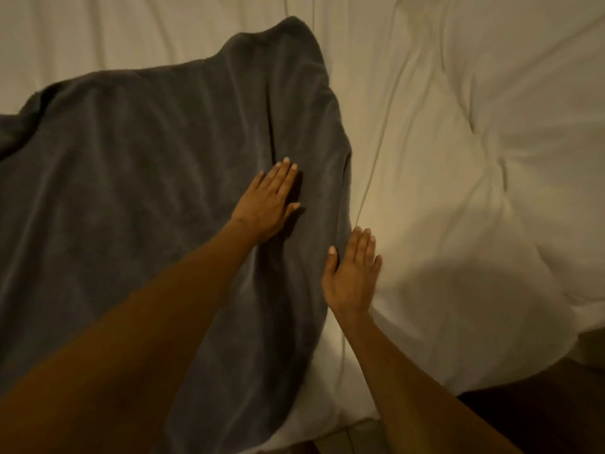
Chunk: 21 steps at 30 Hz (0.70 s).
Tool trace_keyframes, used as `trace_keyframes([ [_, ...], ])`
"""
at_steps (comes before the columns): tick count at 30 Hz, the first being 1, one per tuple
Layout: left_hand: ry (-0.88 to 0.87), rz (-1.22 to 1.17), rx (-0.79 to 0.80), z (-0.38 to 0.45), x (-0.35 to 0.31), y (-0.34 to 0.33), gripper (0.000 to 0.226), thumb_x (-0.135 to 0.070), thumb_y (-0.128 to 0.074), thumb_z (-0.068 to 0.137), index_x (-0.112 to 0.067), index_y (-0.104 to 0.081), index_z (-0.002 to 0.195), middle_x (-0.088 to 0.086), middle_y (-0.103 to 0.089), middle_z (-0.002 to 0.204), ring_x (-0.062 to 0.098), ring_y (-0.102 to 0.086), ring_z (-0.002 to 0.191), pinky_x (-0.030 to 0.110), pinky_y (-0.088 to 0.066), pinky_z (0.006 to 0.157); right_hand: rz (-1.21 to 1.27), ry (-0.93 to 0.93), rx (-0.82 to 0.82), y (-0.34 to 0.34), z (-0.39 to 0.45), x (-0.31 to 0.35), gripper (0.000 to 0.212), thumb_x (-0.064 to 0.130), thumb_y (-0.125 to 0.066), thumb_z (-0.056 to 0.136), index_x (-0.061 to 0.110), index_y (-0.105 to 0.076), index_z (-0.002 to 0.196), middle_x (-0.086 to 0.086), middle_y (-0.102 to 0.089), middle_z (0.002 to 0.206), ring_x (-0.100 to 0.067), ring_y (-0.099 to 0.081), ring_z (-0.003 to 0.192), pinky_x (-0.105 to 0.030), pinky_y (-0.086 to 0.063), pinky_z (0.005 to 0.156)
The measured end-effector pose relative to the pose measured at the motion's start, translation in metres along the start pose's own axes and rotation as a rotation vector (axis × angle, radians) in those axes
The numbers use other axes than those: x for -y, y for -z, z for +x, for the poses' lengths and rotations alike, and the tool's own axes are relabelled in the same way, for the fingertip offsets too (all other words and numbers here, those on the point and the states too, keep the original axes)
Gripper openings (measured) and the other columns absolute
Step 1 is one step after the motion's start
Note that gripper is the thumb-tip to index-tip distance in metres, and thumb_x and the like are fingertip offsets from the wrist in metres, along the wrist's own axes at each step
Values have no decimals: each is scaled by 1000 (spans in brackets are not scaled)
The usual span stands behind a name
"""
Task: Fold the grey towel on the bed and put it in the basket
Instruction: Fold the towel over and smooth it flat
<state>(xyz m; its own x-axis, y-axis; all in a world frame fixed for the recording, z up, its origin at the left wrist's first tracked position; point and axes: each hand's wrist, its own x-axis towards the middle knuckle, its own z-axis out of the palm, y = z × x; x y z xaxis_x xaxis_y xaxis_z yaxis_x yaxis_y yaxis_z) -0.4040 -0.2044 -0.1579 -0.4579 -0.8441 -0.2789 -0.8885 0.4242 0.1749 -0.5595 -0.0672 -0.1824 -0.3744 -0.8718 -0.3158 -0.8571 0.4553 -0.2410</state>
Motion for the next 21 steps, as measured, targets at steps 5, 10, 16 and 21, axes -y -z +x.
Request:
trace_keyframes([
  [5, -117, 150, -19, 80, -15, 28, 66, -35, -29, 102, -10, 7, 151, 9, 8, 160, 21, 3, 148, 39, -2, 119, 82, -55, 48, -5, 10, -1, 65, 49, -19, 99, 16, 0, 151, -6, 6, 159, -19, 9, 145, -39, 8, 116],
  [10, -254, 352, 75, 123, -47, 44, 75, -12, -42, 94, -8, 6, 152, 11, 7, 160, 24, 6, 148, 44, -2, 119, 165, -64, 27, -9, 7, -5, 60, 49, -13, 98, 22, -6, 152, -4, 4, 159, -19, 7, 146, -38, 4, 118],
  [16, -298, 516, 193, 135, -57, 50, 69, -14, -44, 94, -7, -7, 152, 12, -7, 159, 25, -2, 148, 50, -1, 118, 130, -62, 54, -11, -3, -11, 61, 47, -20, 98, 23, -4, 152, -6, 5, 159, -21, 7, 146, -38, 4, 117],
  [21, -298, 616, 163, 128, -39, 58, 65, -19, -49, 93, -7, -18, 149, 15, -29, 151, 28, -24, 142, 53, -3, 117, 102, -44, 120, 0, -7, -8, 55, 38, -32, 98, 25, -19, 150, -10, 6, 159, -25, 9, 145, -42, 5, 118],
])
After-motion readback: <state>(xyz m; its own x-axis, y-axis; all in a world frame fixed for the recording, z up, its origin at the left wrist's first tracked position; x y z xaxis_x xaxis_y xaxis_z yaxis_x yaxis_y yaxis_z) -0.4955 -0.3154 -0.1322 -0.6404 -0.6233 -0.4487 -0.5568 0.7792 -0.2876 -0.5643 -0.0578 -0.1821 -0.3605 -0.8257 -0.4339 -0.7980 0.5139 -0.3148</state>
